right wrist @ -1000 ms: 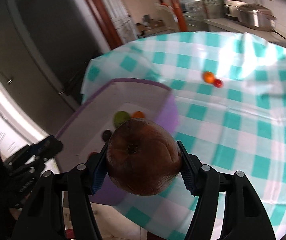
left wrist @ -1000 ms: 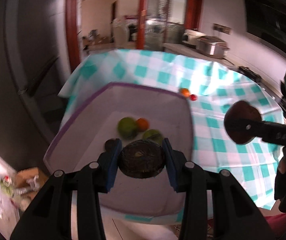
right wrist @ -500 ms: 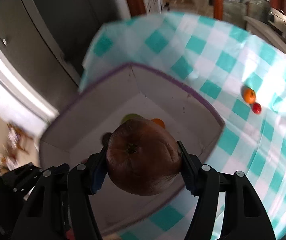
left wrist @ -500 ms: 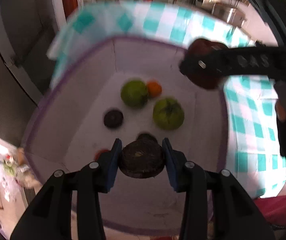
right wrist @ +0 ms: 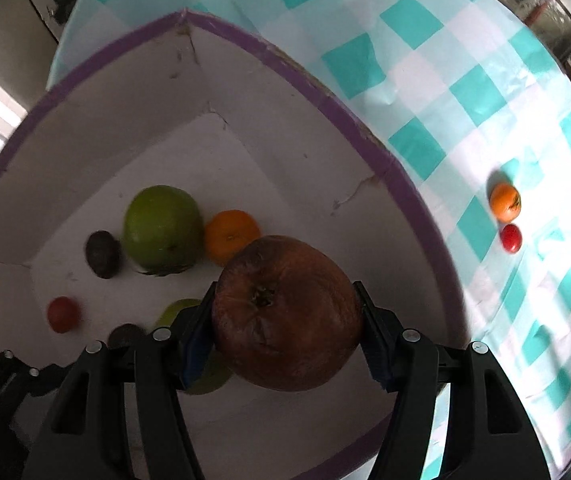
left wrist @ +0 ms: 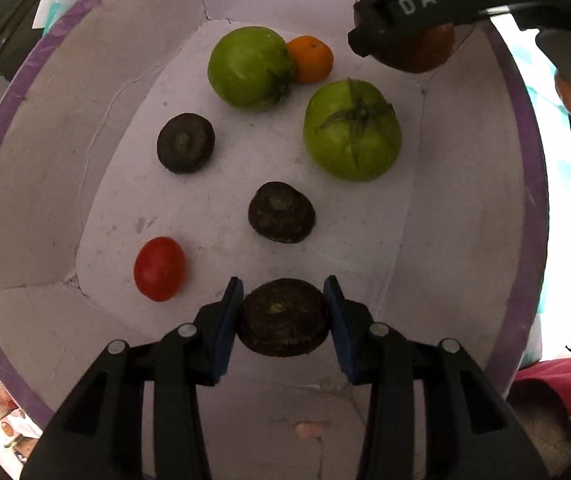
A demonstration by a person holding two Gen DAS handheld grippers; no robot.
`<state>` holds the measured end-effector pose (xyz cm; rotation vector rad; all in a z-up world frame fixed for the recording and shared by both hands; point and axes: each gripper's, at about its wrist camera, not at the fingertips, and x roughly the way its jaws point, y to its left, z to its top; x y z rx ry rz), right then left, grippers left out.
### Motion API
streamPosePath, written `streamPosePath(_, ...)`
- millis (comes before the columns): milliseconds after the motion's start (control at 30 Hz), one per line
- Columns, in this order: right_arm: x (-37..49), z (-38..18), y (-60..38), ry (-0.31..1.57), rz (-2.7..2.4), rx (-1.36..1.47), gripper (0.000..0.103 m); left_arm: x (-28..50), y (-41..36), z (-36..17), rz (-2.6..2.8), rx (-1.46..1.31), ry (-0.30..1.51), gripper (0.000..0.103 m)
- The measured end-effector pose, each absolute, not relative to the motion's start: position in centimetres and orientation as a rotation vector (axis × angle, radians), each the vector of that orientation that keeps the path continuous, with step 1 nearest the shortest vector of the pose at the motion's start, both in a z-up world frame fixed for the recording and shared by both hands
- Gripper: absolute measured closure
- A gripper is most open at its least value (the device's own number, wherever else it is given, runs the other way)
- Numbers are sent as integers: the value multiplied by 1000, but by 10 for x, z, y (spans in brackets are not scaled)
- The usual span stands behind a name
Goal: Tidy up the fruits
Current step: 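Carry both fruits into the box and open both grippers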
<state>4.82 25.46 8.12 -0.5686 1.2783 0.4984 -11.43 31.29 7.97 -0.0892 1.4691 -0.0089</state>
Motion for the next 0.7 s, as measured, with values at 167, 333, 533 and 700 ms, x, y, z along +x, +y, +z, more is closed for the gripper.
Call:
streamPosePath(167,37,82,274,1231,526,-768,41,-113,306,81,-1,-41,1472,61)
streamPosePath(333,24,61,291,1237,541,-1010,41,-113,300,77,1,-18,1485,61)
streamPosePath(533,39,59,289,1292,526,-1011,41,-117,300,76,4,-34,1500,47)
streamPosePath(700,39,49,281,1318,499,-1052,41,-117,299,69,32,-38,1519,44)
